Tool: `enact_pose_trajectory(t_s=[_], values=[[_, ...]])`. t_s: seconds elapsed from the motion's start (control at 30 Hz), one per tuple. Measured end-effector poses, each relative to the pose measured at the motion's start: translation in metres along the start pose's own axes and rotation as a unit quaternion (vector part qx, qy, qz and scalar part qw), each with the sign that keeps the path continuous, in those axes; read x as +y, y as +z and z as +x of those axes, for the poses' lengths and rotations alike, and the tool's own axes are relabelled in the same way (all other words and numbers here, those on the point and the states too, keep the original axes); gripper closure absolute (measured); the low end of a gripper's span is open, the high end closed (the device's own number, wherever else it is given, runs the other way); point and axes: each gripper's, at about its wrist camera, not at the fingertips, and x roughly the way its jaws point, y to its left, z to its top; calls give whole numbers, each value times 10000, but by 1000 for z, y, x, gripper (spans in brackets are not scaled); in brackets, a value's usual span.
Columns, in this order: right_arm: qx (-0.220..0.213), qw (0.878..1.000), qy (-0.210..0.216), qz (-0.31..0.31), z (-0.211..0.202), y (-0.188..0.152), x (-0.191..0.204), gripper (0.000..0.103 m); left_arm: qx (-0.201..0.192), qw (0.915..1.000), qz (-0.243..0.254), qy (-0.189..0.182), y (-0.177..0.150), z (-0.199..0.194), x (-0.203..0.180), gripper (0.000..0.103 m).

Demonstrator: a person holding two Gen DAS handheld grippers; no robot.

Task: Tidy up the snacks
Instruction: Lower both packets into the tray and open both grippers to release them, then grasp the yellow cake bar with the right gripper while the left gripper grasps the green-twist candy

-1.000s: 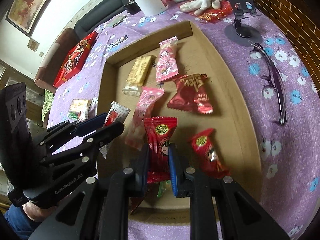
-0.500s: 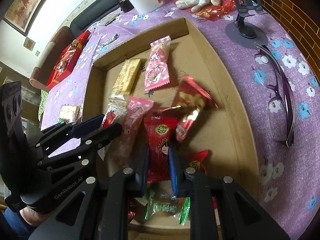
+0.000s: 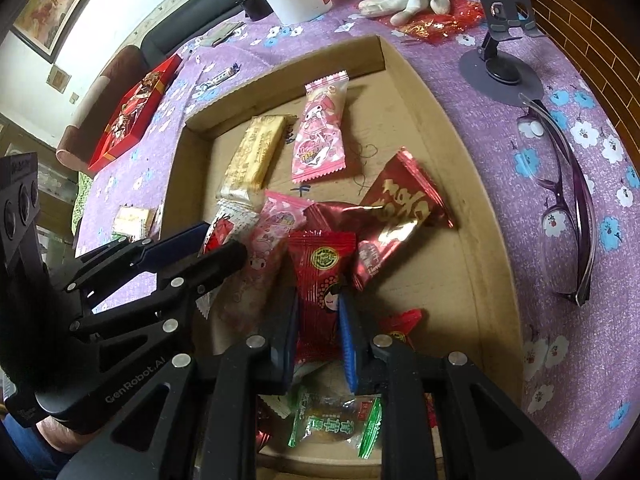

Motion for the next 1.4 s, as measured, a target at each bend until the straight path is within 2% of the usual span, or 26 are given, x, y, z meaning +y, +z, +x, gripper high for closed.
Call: enact_pose_trajectory(t_s=[0.17,0.27,0.3,0.93,1.4], values=[[-47,10000,-21,-55,-4,-1,3,84,23,10000,-30,-51,0,-1,0,68],[-87,9999,-32,-99,-7,-2,6,81,-6,10000,-31,-42,0,-3,0,53],[-101,9999,-33,-102,-8,-3,6,81,-27,10000,-39,-46,0,-4,-1,53],[-387,9992,-35,4,-41,-21,10,79,-282,9996,5,-79,-8,-35,-5,53],[-413,9991,8,-70,-42,-32,40,79,-460,9988,-126,-58,-31,-63,14,53]])
